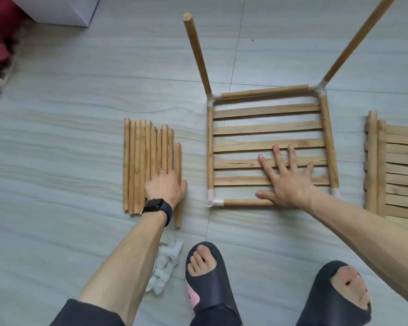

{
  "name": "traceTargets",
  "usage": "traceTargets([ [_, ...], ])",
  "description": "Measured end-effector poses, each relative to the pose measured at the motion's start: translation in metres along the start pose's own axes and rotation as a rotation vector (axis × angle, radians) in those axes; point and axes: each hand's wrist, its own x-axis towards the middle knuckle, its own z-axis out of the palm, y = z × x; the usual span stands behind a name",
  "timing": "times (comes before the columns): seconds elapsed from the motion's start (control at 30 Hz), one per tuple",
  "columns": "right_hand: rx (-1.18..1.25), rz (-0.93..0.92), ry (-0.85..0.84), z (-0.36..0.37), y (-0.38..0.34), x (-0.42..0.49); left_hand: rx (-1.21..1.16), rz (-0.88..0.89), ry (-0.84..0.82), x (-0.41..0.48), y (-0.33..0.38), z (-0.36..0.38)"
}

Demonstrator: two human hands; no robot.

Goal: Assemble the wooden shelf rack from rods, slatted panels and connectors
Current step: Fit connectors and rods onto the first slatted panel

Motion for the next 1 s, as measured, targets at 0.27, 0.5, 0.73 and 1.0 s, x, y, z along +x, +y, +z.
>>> traceTargets([
  [0.27,-0.053,0.028,-0.047,-0.011,-0.007,-0.005,-0.01,-0.027,-0.202,0.026,0.027,-0.033],
  [0.5,-0.037,-0.001,-0.001,-0.007,-0.004,-0.002,-0.893,-0.032,-0.029,0.03,0.056,-0.078],
  [0.73,0.622,-0.169,0.453,0.005,-0.004,-0.028,-1.513,-0.081,-0.429,0.016,0.126,-0.087],
  [1.0,1.253,-0.043,1.083,0.001,0.047,-0.097,-1.197,0.427,-0.607,-0.046,0.227,-0.091],
])
